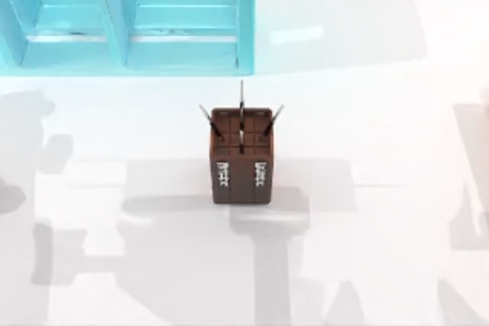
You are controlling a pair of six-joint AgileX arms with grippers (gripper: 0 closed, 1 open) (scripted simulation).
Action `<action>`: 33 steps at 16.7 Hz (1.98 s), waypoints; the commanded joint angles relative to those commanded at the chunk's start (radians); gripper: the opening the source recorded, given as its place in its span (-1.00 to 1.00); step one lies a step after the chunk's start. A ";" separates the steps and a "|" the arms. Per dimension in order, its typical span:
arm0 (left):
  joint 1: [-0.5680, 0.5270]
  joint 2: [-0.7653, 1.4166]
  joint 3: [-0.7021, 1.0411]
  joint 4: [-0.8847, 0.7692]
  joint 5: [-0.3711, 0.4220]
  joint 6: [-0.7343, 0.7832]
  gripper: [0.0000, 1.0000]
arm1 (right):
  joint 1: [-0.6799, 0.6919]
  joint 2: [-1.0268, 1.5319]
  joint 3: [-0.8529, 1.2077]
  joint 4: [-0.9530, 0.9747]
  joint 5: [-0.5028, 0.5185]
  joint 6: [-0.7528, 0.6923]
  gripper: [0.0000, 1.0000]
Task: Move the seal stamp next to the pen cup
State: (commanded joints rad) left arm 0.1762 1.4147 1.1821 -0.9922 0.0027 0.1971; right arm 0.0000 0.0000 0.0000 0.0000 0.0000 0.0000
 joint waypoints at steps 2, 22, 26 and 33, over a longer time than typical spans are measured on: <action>0.021 0.152 0.133 -0.111 -0.001 0.022 1.00 | 0.000 0.000 0.000 0.000 0.000 0.000 1.00; 0.064 0.507 0.220 -0.050 -0.002 0.069 1.00 | 0.000 0.000 0.000 0.000 0.000 0.000 1.00; 0.067 0.532 0.130 0.055 -0.001 0.072 1.00 | 0.000 0.000 0.000 0.000 0.000 0.000 1.00; 0.067 0.532 0.129 0.056 -0.001 0.072 0.55 | 0.000 0.000 0.000 0.000 0.000 0.000 1.00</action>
State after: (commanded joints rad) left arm 0.2430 1.9469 1.3114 -0.9358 0.0013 0.2689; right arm 0.0000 0.0000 0.0000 0.0000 0.0000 0.0000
